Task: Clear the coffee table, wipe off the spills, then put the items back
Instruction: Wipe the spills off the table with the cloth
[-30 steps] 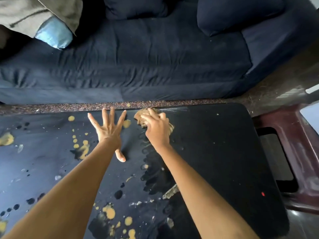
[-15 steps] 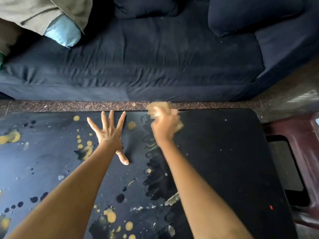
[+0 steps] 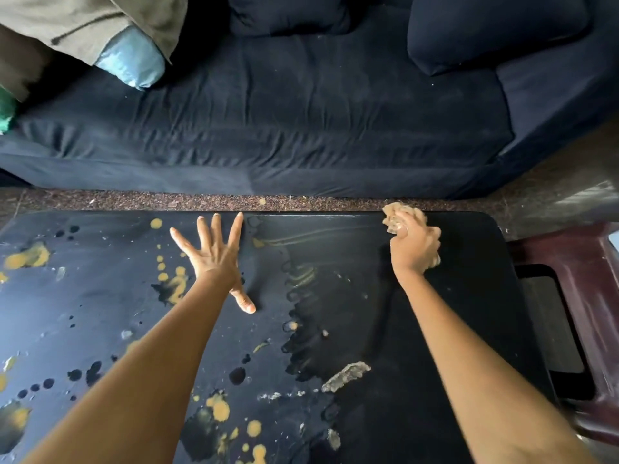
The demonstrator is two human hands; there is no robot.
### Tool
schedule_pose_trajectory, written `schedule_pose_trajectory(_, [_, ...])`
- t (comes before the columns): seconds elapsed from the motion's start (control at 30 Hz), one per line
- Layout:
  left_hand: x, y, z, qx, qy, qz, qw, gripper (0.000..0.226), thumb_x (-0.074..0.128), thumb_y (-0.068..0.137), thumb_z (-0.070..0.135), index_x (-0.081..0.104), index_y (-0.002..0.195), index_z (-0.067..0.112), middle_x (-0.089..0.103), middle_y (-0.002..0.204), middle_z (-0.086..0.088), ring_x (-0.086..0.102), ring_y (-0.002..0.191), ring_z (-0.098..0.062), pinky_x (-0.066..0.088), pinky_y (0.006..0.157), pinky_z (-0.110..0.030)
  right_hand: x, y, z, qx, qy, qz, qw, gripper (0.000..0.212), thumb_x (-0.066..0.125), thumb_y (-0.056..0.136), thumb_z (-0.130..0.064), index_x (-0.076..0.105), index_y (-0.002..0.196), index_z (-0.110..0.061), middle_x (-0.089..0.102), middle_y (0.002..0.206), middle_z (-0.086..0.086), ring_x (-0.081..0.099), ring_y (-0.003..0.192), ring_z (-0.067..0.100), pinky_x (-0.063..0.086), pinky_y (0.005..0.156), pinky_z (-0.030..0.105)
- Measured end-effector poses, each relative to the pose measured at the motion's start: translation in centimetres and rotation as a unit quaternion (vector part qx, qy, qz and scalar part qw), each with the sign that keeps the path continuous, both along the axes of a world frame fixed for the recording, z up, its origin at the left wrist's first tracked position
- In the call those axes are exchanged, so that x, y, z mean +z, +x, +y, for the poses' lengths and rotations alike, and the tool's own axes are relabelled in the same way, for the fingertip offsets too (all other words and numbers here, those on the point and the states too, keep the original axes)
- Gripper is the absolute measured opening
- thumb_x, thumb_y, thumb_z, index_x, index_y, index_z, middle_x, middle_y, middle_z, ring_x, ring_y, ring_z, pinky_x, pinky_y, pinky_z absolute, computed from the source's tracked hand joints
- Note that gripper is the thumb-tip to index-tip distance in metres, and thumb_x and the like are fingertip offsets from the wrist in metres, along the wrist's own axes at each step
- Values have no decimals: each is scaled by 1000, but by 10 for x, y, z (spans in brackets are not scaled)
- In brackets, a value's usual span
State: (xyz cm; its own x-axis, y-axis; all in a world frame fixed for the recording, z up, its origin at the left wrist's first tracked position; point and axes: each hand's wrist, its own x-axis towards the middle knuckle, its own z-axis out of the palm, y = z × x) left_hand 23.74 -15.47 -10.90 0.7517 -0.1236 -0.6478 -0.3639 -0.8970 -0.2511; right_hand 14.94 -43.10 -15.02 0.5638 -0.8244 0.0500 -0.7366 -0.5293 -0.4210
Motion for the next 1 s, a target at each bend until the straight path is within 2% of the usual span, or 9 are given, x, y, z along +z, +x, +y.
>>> schedule_pose_trajectory(0.1, [-1, 0, 3, 10, 0, 6, 1000, 168, 79, 31, 73, -41, 136, 20, -28, 153, -15, -21, 142, -40, -1, 102, -74, 0, 26, 61, -122, 43, -7, 992, 36, 55, 78, -15, 60, 112, -26, 50, 111, 13, 54, 91, 36, 49, 75, 42])
schedule_pose_trajectory(0.2, [-1, -4, 3, 13, 2, 0, 1000, 168, 79, 31, 72, -41, 137, 20, -28, 153, -15, -21, 142, -40, -1, 102, -74, -3, 34, 143, 98, -22, -75, 992, 35, 65, 65, -5, 69, 94, -25, 60, 99, 8, 54, 71, 30, 43, 57, 32])
schedule_pose_trajectory(0.4, [3, -13, -1, 17, 30, -32, 999, 165, 82, 37, 67, -42, 135, 19, -27, 153, -16, -19, 142, -40, 1, 104, -74, -5, 31, 117, 480, -84, -42, 872, 40, 67, 70, 1, 74, 97, -27, 67, 116, -3, 55, 76, 28, 49, 62, 34])
schedule_pose_trajectory(0.47, [2, -18, -8, 5, 34, -44, 998, 165, 82, 40, 65, -45, 133, 18, -27, 153, -16, -19, 142, -40, 2, 105, -74, 3, 10, 68, 423, -65, -36, 903, 44, 69, 69, 3, 74, 95, -32, 68, 103, -3, 58, 72, 28, 52, 59, 33])
schedule_pose_trajectory(0.57, [3, -24, -16, 6, 23, -56, 998, 165, 85, 41, 60, -47, 131, 18, -27, 153, -16, -17, 143, -39, 2, 105, -74, 6, -27, 9, 135, 3, -4, 991, 45, 59, 78, -2, 68, 109, -33, 58, 102, 8, 56, 84, 35, 53, 69, 41])
schedule_pose_trajectory(0.7, [3, -25, -15, 21, 6, -67, 998, 166, 87, 40, 57, -47, 132, 20, -26, 153, -16, -17, 143, -39, 2, 104, -74, -3, -17, 26, -89, 44, 5, 995, 39, 55, 83, -7, 65, 115, -27, 52, 125, 10, 49, 95, 38, 45, 84, 47])
schedule_pose_trajectory(0.77, [2, -27, -11, 35, -8, -75, 997, 165, 87, 40, 56, -45, 133, 21, -23, 154, -15, -15, 144, -38, 2, 105, -73, -2, -6, 71, -93, 49, 9, 994, 37, 58, 77, -10, 61, 113, -21, 53, 116, 13, 52, 90, 37, 47, 76, 42])
schedule_pose_trajectory(0.87, [4, -31, -7, 61, -25, -92, 994, 163, 88, 42, 54, -43, 135, 23, -18, 156, -14, -13, 145, -36, 1, 105, -72, 2, -8, 151, 141, 1, -15, 990, 43, 68, 62, -9, 61, 102, -24, 59, 96, 6, 55, 70, 27, 40, 55, 30])
schedule_pose_trajectory(1.0, [3, -34, 4, 107, -60, -108, 986, 160, 87, 42, 55, -37, 139, 23, -14, 157, -11, -11, 145, -34, 1, 107, -70, -2, -22, 140, 474, -50, -20, 879, 48, 70, 69, -2, 69, 104, -34, 62, 123, -8, 52, 79, 22, 45, 65, 31])
